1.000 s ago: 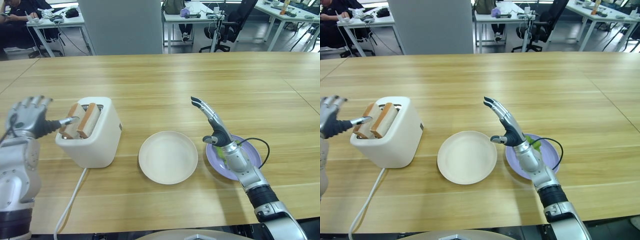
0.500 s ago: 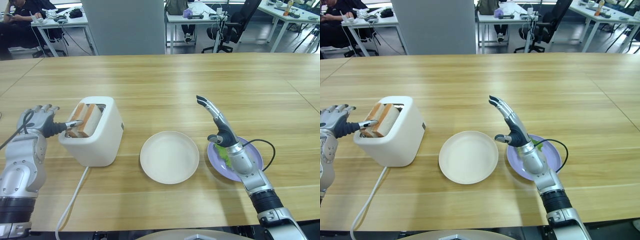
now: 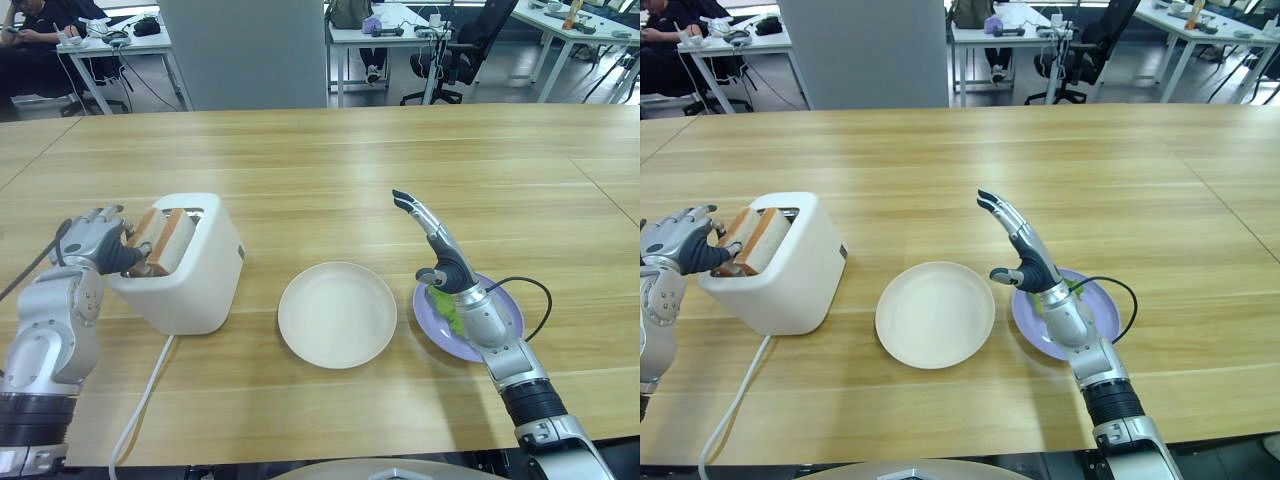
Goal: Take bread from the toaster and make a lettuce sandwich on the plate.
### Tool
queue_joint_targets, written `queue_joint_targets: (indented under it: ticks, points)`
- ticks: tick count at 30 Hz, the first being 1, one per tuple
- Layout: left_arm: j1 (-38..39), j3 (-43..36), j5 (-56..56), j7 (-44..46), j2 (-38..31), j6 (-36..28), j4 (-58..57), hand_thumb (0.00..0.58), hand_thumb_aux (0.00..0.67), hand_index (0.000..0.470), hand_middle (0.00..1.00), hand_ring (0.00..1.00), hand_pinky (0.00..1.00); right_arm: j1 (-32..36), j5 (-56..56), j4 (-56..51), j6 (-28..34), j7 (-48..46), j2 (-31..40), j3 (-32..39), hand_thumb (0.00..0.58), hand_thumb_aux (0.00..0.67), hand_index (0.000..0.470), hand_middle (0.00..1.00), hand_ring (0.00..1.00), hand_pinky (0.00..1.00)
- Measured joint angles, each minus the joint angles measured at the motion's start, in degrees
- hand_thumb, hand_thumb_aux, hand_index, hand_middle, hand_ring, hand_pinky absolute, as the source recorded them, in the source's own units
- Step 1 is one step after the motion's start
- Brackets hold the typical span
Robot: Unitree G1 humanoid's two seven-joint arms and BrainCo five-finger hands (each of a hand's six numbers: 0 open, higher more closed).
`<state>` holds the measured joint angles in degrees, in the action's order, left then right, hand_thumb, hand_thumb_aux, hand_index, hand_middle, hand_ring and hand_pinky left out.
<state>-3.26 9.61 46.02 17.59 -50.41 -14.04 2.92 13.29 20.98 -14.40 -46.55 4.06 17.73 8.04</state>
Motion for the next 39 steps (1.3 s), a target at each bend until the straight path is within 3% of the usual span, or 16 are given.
queue_joint_targets:
  ticks: [3, 5, 7, 9, 11, 20, 25, 36, 37, 38, 39]
  points:
    - [0.01, 0.11, -1.19, -1.41, 0.42, -0.01, 0.14, 0.58, 0.67, 0.46, 0.0, 0.0, 0.0, 0.0, -0.04, 0.03, 0.04, -0.29, 0.39, -0.07, 0.0, 0.0, 0.0, 0.0, 0.0, 0.0]
    - [0.02, 0.82, -2.11, -2.75, 0.77, -0.04, 1.14, 0.58, 0.67, 0.46, 0.17, 0.17, 0.17, 0.0, -0.06, 0.04, 0.08, -0.38, 0.91, -0.48, 0.0, 0.0, 0.0, 0.0, 0.0, 0.0]
    - [-0.02, 2.18, -2.65, -3.92, 0.78, -0.03, 2.35, 0.58, 0.67, 0.46, 0.36, 0.36, 0.36, 0.04, 0.17, 0.13, 0.35, -0.41, 1.86, -1.06, 0.0, 0.0, 0.0, 0.0, 0.0, 0.0]
    - [-0.13, 3.6, -3.3, -5.2, 0.77, -0.03, 3.46, 0.58, 0.67, 0.46, 0.75, 0.75, 0.75, 0.17, 1.58, 0.18, 0.91, -0.62, 3.85, -1.25, 0.0, 0.0, 0.0, 0.0, 0.0, 0.0]
    - [-0.33, 5.18, -3.87, -6.49, 0.74, 0.18, 4.74, 0.58, 0.67, 0.46, 1.0, 1.0, 1.0, 0.72, 5.06, -0.15, 1.66, -0.8, 7.58, -1.32, 0.0, 0.0, 0.0, 0.0, 0.0, 0.0]
    - [-2.3, 13.05, -6.77, -10.0, -1.09, 4.52, 13.04, 0.58, 0.67, 0.46, 1.0, 1.0, 1.0, 2.51, 17.67, -12.12, 3.38, 4.62, 23.74, -1.5, 0.0, 0.0, 0.0, 0.0, 0.0, 0.0]
    - [-4.29, 13.68, -14.39, -7.08, 2.09, 6.23, 20.45, 0.58, 0.67, 0.46, 1.0, 1.0, 1.0, 4.68, 28.84, -21.36, 3.22, 13.56, 29.59, 4.23, 0.0, 0.0, 0.0, 0.0, 0.0, 0.0]
    - [-5.54, -1.77, -22.99, 4.45, 9.15, 5.5, 26.62, 0.58, 0.67, 0.46, 1.0, 1.0, 1.0, 11.1, 37.48, -42.27, 2.73, 28.4, 30.68, 16.59, 0.0, 0.0, 0.0, 0.0, 0.0, 0.0]
    - [-5.52, -3.88, -23.34, 5.49, 9.57, 5.72, 26.52, 0.58, 0.67, 0.46, 1.0, 1.0, 1.0, 11.92, 37.9, -44.52, 2.81, 29.53, 30.6, 17.59, 0.071, 0.042, 0.029, 0.0, 0.0, 0.0]
    - [-5.42, -5.68, -23.45, 6.31, 10.1, 5.95, 26.33, 0.58, 0.67, 0.46, 1.0, 1.0, 1.0, 12.34, 38.25, -46.05, 3.02, 30.2, 30.54, 18.52, 0.251, 0.166, 0.114, 0.0, 0.0, 0.0]
    - [-5.38, -7.0, -23.48, 6.9, 10.23, 6.27, 26.03, 0.58, 0.67, 0.46, 1.0, 1.0, 1.0, 12.69, 38.46, -47.34, 3.16, 30.79, 30.33, 19.36, 0.251, 0.166, 0.114, 0.0, 0.0, 0.0]
